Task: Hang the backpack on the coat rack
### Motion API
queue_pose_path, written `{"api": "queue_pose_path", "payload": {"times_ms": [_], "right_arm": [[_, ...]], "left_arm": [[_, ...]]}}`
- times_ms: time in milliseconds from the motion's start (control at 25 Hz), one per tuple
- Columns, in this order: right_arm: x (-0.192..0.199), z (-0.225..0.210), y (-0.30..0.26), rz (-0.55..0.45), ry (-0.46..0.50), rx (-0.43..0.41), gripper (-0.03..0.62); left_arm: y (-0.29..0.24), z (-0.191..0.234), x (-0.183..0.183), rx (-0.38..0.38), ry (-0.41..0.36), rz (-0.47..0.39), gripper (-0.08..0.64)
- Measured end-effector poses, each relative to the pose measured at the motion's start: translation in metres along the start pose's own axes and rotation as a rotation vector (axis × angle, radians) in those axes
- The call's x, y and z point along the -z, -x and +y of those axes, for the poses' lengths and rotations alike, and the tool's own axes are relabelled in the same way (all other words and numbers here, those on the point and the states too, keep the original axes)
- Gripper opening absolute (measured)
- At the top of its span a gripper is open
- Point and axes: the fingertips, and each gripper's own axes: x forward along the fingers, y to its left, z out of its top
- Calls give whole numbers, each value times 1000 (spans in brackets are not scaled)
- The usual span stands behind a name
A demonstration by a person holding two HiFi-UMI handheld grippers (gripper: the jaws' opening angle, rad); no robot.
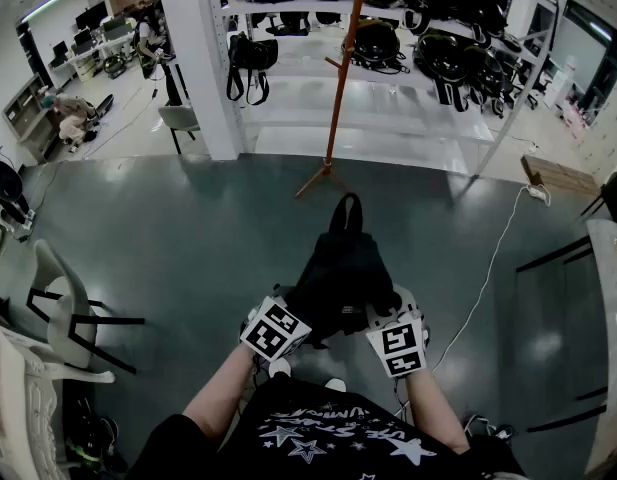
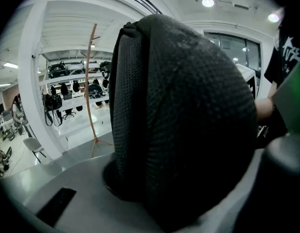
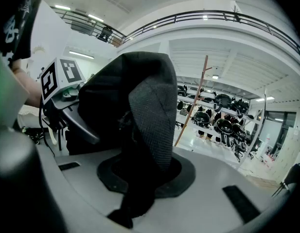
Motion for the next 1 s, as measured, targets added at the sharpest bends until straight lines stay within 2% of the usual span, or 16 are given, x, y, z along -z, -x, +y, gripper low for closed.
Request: {"api": "queue_pose_path", "payload": {"times_ms": [280,560,800,1000], "right_arm": [[-8,0,-5,-7,6,-5,75],[-13,8,-29,23,-12,-1,74],[-28,28,-81,63,8,-13,75],[-53,49,-124,58,9,-18,75]], "left_arm": [[-2,15,2,-24,-4,-5,91],[0,37,8,20,20,4,91],[5,91,24,56,59,8,91],[21,144,34,62,46,-2,91]]}}
